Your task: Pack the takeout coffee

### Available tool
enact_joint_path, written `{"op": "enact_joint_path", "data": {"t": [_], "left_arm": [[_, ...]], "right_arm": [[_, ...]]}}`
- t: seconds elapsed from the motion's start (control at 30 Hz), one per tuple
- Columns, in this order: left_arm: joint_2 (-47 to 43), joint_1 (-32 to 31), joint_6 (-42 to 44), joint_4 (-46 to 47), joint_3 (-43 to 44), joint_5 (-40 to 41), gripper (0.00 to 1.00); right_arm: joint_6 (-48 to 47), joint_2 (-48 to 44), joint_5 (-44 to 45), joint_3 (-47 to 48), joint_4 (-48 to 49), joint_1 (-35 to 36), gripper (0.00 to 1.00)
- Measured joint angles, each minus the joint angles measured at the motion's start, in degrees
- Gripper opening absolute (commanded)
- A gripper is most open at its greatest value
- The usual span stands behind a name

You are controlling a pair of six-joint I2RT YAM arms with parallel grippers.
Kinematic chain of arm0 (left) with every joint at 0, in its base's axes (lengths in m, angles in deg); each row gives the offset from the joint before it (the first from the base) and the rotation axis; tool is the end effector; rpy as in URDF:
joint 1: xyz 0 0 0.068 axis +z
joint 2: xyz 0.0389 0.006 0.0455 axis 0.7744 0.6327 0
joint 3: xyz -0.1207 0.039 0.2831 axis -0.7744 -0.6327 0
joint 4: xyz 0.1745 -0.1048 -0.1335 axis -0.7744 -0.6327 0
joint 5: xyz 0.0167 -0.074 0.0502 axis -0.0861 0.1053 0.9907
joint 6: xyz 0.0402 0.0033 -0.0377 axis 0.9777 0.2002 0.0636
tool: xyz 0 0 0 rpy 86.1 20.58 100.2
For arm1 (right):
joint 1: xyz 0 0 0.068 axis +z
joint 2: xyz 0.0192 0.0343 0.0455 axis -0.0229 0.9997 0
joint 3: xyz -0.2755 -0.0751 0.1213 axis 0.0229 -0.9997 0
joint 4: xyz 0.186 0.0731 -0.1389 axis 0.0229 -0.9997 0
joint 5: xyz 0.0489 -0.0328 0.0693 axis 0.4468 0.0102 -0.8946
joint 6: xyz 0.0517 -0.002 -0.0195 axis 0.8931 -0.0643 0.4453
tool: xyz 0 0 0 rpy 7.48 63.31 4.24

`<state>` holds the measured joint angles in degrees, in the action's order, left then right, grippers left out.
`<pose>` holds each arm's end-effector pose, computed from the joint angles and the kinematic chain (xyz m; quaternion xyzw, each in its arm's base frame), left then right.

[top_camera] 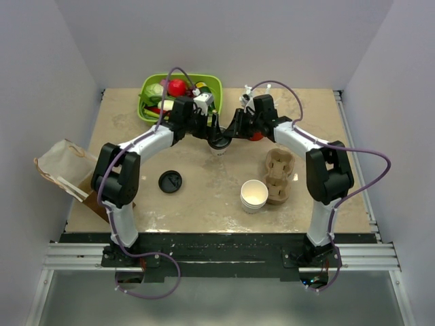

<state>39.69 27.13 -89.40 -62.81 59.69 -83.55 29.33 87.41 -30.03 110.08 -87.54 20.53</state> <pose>0.3920 -0.1863 0.2770 0.1654 0.8600 -0.2995 0.3786 0.4025 0.1786 0.2729 -0.0272 0.8831 0.3640 0.2948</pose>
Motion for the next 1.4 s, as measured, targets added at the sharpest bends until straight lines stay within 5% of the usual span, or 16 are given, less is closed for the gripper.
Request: {"op": "enact_joint_path", "data": {"t": [0.4,0.63,1.03,1.17,1.4], "left_arm": [[1.7,1.3,-1.7,2.9,0.2,-7.0,0.53],[-1.1,1.4,-7.1,6.5,-4.9,-5.6,0.26],[-4.1,0.1,-17.4,3.5,-7.1,3.3,0.32],[-4.2,0.0,-20.4,3.1,-7.1,5.2,0.48],[-4.4,0.0,-21.8,-0.1,-5.6,7.9,0.56]], "right_arm": [[-1.5,0.3,0.5,1.4,-1.9,-0.1,0.41],[-2.4,0.3,1.3,1.9,-2.9,0.0,0.45],[-3.8,0.3,1.9,2.1,-3.3,0.3,0.5],[-4.3,1.0,2.3,3.7,-4.2,0.3,0.5],[-4.1,2.9,0.8,5.7,-4.2,0.2,0.4]]}}
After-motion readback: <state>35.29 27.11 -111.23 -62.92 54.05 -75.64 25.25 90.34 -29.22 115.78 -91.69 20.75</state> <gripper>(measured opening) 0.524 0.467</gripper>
